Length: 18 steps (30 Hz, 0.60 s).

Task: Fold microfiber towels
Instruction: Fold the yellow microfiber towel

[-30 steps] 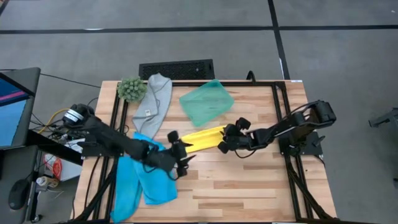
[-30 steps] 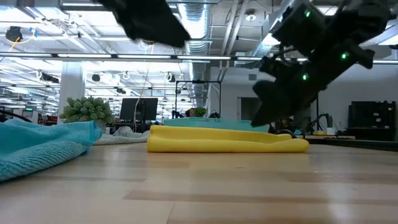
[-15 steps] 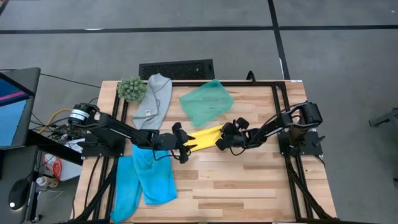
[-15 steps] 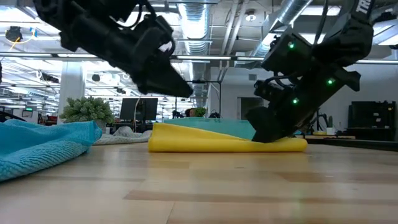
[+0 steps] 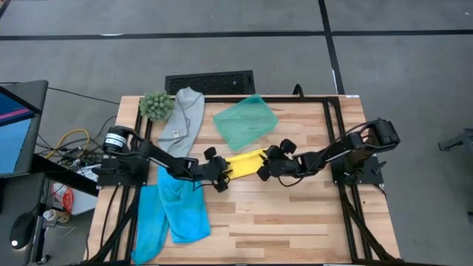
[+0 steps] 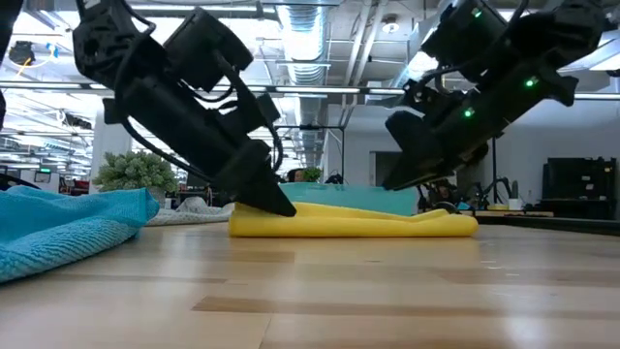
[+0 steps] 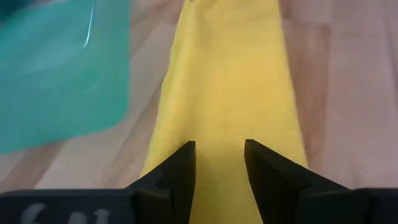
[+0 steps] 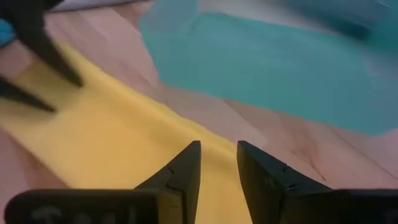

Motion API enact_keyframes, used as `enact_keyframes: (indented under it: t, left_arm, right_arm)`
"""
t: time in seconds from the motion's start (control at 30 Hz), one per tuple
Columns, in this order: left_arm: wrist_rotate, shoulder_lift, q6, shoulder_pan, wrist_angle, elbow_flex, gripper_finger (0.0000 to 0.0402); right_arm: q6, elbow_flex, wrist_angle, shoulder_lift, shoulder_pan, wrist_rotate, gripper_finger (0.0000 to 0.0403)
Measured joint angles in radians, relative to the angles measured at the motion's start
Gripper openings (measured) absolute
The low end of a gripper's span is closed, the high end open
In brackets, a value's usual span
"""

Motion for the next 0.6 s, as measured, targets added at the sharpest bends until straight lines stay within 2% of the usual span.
enact_keyframes:
  t: [0.2,0.43,0.6]
  left_arm:
    - [0.015,0.021,-0.059,-0.002,-0.048,0.0,0.0125]
    - [0.045,0.02,-0.083,-0.005,-0.062,0.001,0.0125]
    - [0.058,0.019,-0.075,-0.012,-0.073,0.001,0.0125]
  right_arm:
    - [0.041,0.0,0.013,0.077,-0.004,0.102,0.0127]
    - [0.097,0.003,0.107,0.261,-0.061,0.11,0.0127]
    - [0.149,0.004,0.112,0.265,-0.066,0.11,0.0127]
